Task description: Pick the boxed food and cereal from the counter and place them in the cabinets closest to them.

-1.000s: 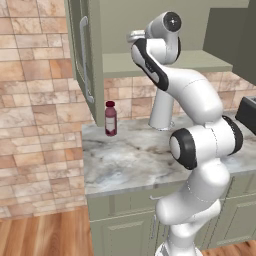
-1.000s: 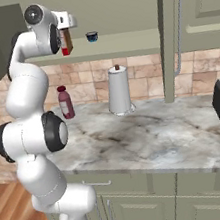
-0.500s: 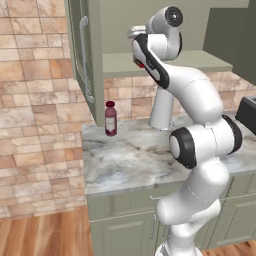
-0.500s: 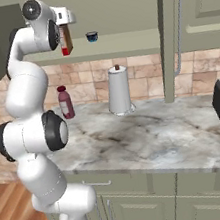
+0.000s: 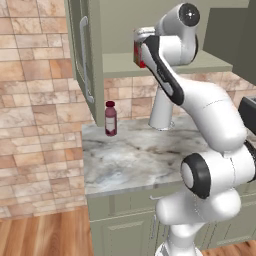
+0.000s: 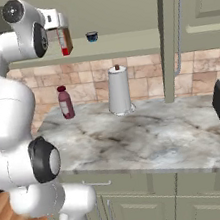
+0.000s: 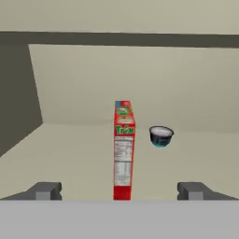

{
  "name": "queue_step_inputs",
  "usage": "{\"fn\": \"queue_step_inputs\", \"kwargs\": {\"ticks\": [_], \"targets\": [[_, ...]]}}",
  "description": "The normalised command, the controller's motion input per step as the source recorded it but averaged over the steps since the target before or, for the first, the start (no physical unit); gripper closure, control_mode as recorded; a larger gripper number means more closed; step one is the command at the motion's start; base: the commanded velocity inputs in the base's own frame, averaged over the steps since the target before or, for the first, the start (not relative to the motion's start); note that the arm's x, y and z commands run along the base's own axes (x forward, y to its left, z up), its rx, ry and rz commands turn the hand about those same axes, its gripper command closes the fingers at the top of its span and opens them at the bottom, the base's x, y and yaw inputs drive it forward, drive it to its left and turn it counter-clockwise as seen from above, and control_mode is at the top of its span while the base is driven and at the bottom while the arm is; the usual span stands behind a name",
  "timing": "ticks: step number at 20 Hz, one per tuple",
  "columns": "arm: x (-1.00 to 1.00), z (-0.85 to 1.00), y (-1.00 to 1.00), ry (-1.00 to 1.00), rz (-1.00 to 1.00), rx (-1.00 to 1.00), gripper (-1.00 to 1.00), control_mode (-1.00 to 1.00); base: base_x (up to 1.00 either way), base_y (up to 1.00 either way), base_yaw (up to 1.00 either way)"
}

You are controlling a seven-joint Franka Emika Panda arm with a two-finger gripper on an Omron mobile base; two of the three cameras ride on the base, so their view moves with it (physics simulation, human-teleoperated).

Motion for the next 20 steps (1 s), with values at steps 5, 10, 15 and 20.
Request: {"fn": "queue_step_inputs", "kwargs": {"ticks": [5,10,15,20], "targets": [[-1.0,-0.33,-0.07,-0.11,-0.01,0.0,-1.0,-1.0,0.0,0.0,0.0],[-1.0,-0.26,-0.1,-0.14,-0.03,0.0,-1.0,-1.0,0.0,0.0,0.0],[-1.0,-0.14,-0.12,-0.18,-0.03,0.0,-1.0,-1.0,0.0,0.0,0.0],[-1.0,-0.01,-0.1,-0.24,-0.03,0.01,-1.0,-1.0,0.0,0.0,0.0]]}}
